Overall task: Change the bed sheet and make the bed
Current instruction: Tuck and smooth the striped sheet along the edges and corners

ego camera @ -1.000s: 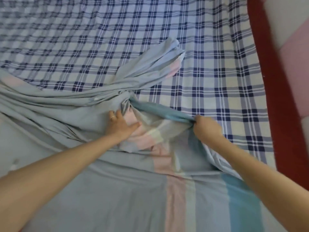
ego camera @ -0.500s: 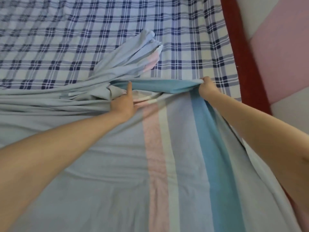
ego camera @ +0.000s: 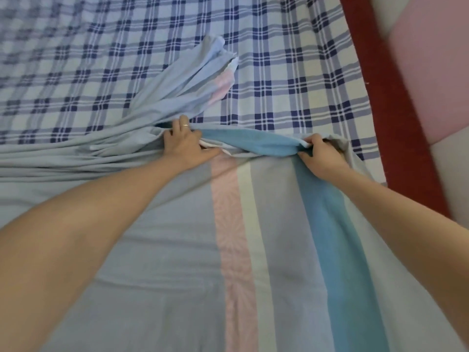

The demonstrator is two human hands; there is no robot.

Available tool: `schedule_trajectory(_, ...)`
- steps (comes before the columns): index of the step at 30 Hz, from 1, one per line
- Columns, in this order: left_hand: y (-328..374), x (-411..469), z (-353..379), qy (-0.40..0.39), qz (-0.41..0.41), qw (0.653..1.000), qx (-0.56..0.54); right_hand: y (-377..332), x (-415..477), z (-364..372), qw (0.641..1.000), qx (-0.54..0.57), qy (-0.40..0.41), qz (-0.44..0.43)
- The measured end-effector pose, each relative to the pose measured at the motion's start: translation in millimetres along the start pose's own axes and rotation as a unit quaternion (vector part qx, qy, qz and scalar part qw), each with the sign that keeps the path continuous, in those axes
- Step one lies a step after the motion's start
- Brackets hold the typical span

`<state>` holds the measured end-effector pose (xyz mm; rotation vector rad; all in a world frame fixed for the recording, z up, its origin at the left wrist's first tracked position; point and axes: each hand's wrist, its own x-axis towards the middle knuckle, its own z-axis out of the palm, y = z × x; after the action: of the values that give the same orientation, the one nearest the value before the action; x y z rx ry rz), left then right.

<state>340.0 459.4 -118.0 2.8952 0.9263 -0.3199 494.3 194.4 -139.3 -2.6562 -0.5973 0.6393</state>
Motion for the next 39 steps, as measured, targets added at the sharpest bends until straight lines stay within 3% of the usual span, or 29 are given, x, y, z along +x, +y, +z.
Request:
schedule_trajectory(3, -8.0, 11.3, 2.0, 0.007, 0.014, 0.994, -0.105, -11.2, 1.9, 8.0, 0.997, -0.066, -0.004, 0.027)
schedule_trajectory(7, -6.7, 5.7, 6.5, -0.118, 0.015, 0.984, -0.133, -41.7, -7.6, 16.1, 0.97, -0.229, -0.004, 0.086)
schedule_trajectory(10, 9.6, -23.2, 10.2, -0.026, -0.001, 0.997, -0.079, -61.7, -29.4, 19.2, 0.949, -0.309, 0.051, 0.039)
schedule_trajectory(12, 17.4, -56.8, 19.0, 0.055, -0.009, 0.996, -0.068, -74.2, -47.2, 24.2, 0.971, -0.216, 0.092, -0.047)
schedule_trajectory(14, 19.4, -98.5, 32.5, 0.108, 0.039, 0.992, -0.061, -92.4, -63.3, 29.3, 0.984, -0.048, 0.114, -0.13)
schedule_trajectory(16, 21.0, -140.7, 42.4, 0.134, 0.123, 0.983, -0.029, -112.9, -71.1, 32.6, 0.979, 0.101, 0.099, -0.145)
schedule_trajectory(18, 21.2, -177.1, 48.0, 0.143, 0.185, 0.972, -0.023, -140.5, -72.8, 40.5, 0.971, 0.172, 0.087, -0.142)
schedule_trajectory(20, 27.4, -201.7, 48.8, 0.133, 0.244, 0.959, -0.047, -168.2, -70.0, 48.5, 0.972, 0.205, 0.006, -0.116)
schedule_trajectory(22, 31.4, -215.9, 51.5, 0.098, 0.297, 0.948, -0.062, -193.8, -69.5, 64.9, 0.953, 0.253, -0.167, -0.028)
schedule_trajectory(23, 31.3, -218.2, 54.3, 0.077, 0.322, 0.941, -0.074, -201.3, -70.4, 76.5, 0.95, 0.219, -0.224, -0.016)
schedule_trajectory(25, 20.3, -221.0, 53.0, 0.024, 0.341, 0.931, -0.132, -206.8, -75.1, 97.6, 0.959, 0.159, -0.229, -0.042)
schedule_trajectory(27, 1.7, -219.9, 43.0, 0.044, 0.278, 0.928, -0.243, -205.5, -83.2, 102.7, 0.969, 0.176, -0.157, -0.074)
schedule_trajectory(29, -25.2, -207.7, 25.0, 0.139, 0.135, 0.91, -0.367, -197.3, -91.3, 94.0, 0.972, 0.168, -0.085, -0.139)
schedule_trajectory(31, -54.6, -184.9, 5.4, 0.208, 0.019, 0.891, -0.403, -184.5, -105.8, 76.7, 0.954, 0.135, -0.097, -0.251)
schedule_trajectory(32, -69.0, -169.8, -4.3, 0.213, -0.015, 0.902, -0.374, -177.3, -115.1, 67.6, 0.937, 0.105, -0.14, -0.301)
schedule_trajectory(33, -81.5, -153.3, -14.6, 0.184, -0.041, 0.927, -0.324, -170.7, -125.1, 59.3, 0.918, 0.055, -0.196, -0.341)
schedule_trajectory(35, -98.9, -124.4, -27.6, 0.052, -0.057, 0.975, -0.209, -157.8, -142.3, 48.5, 0.872, -0.051, -0.283, -0.397)
schedule_trajectory(37, -100.4, -106.5, -27.4, -0.063, 0.003, 0.987, -0.149, -151.7, -156.0, 40.0, 0.852, -0.101, -0.333, -0.391)
schedule_trajectory(39, -89.8, -99.5, -16.4, -0.146, 0.06, 0.978, -0.134, -153.2, -162.1, 34.8, 0.863, -0.114, -0.369, -0.325)
